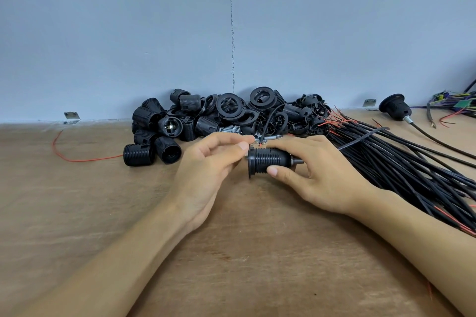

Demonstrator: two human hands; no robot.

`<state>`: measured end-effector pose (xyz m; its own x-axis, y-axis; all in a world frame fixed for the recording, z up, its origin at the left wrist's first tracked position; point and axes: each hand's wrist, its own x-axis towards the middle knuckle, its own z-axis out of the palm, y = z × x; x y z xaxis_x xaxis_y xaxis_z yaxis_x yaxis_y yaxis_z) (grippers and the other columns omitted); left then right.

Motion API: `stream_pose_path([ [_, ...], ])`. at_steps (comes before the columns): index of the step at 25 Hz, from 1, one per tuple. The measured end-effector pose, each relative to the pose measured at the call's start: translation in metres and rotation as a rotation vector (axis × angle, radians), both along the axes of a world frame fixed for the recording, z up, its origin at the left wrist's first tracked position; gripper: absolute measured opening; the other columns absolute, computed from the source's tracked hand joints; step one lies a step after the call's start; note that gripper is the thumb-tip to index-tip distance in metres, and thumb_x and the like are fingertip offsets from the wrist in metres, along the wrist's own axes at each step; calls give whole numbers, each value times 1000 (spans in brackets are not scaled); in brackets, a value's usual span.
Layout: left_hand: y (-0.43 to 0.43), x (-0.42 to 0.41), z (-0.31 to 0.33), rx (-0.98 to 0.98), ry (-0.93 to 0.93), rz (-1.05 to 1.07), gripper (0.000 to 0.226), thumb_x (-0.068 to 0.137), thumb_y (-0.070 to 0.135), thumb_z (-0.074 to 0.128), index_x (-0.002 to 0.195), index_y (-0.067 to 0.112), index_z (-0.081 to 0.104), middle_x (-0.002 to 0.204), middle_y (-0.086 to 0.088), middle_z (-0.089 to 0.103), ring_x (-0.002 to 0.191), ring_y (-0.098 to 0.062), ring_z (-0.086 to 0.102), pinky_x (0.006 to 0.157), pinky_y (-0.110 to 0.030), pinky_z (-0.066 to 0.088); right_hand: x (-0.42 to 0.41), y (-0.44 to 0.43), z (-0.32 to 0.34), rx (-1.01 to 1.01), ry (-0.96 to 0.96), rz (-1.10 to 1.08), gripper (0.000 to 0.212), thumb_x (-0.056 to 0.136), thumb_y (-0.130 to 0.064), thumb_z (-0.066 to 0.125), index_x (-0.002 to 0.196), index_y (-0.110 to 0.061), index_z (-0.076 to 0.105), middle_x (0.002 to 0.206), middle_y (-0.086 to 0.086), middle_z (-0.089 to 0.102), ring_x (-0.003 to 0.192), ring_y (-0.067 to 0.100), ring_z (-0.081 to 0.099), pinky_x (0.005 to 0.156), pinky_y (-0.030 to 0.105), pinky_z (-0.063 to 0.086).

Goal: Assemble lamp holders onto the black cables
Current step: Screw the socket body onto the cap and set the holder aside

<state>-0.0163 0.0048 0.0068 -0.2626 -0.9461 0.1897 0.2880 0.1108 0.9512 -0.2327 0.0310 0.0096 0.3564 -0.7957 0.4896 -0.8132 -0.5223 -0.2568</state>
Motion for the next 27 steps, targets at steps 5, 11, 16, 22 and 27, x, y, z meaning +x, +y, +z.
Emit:
stream_pose_path([
  [5, 3, -5, -2, 8, 6, 41, 27, 86, -14, 66, 98, 10, 71, 113, -6, 77, 112, -17, 71, 102, -47, 54, 0, 0, -1, 7, 0, -30, 40, 94, -52, 52, 124, -28, 62, 106, -15, 68, 99, 9, 62, 97, 41, 41],
  [11, 1, -2, 0, -26, 82, 61, 21, 81, 4, 72, 100, 11, 70, 106, -11, 78, 106, -22, 74, 87, -35, 61, 0, -1, -1, 3, 4, -22, 33, 96, -45, 60, 124, -28, 62, 107, -19, 66, 98, 6, 61, 96, 42, 43],
  [16, 0, 1, 1, -66, -28, 105, 15, 94, 4, 64, 91, 15, 73, 91, -9, 78, 93, -26, 77, 74, -27, 56, -1, -1, -2, -15, 3, -65, 37, 95, -47, 59, 126, -26, 63, 105, -15, 67, 95, 9, 62, 96, 41, 43],
  [22, 6, -11, -3, 32, -144, 28, 31, 103, 29, 56, 113, 0, 64, 107, -9, 77, 99, -25, 76, 99, -44, 54, -4, -2, 2, -44, -113, -78, 36, 96, -46, 60, 121, -21, 66, 93, -11, 68, 85, 11, 63, 86, 39, 47],
  [27, 4, -9, 3, 45, -76, 47, 33, 105, 39, 46, 115, 13, 64, 110, -4, 78, 114, -16, 70, 112, -44, 44, -2, -2, -1, 11, 6, -60, 40, 94, -48, 61, 128, -26, 62, 109, -14, 68, 100, 10, 63, 99, 42, 43],
])
